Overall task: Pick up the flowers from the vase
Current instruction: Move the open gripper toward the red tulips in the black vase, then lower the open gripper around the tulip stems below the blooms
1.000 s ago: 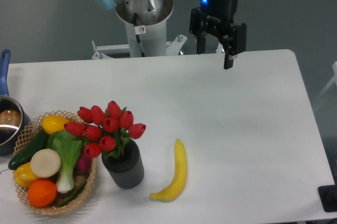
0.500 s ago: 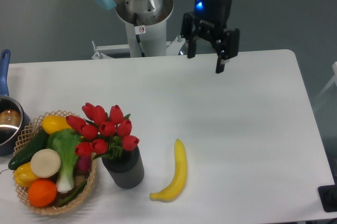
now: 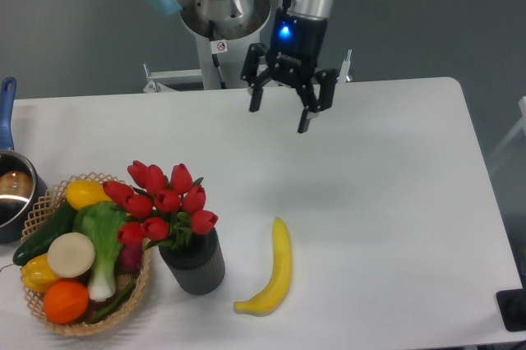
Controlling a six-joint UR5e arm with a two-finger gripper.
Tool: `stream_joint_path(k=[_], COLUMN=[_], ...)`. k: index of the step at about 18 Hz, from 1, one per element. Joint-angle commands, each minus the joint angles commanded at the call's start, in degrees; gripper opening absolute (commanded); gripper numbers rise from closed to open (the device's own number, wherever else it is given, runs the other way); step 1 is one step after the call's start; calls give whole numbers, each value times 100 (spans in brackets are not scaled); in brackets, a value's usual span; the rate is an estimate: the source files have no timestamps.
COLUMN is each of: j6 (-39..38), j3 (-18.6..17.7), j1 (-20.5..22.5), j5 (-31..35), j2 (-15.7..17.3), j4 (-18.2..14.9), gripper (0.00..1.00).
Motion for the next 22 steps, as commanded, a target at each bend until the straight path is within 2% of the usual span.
stream_joint_path(k=[3, 6, 10, 22], j6=[25, 61, 193, 202], j3=[-194, -186, -177, -54], j1=[-9, -17, -18, -193], j5=[-362, -424, -1039, -1031], j2=[-26, -175, -430, -949], j4=[17, 79, 123, 386], gripper=[100, 100, 100, 100])
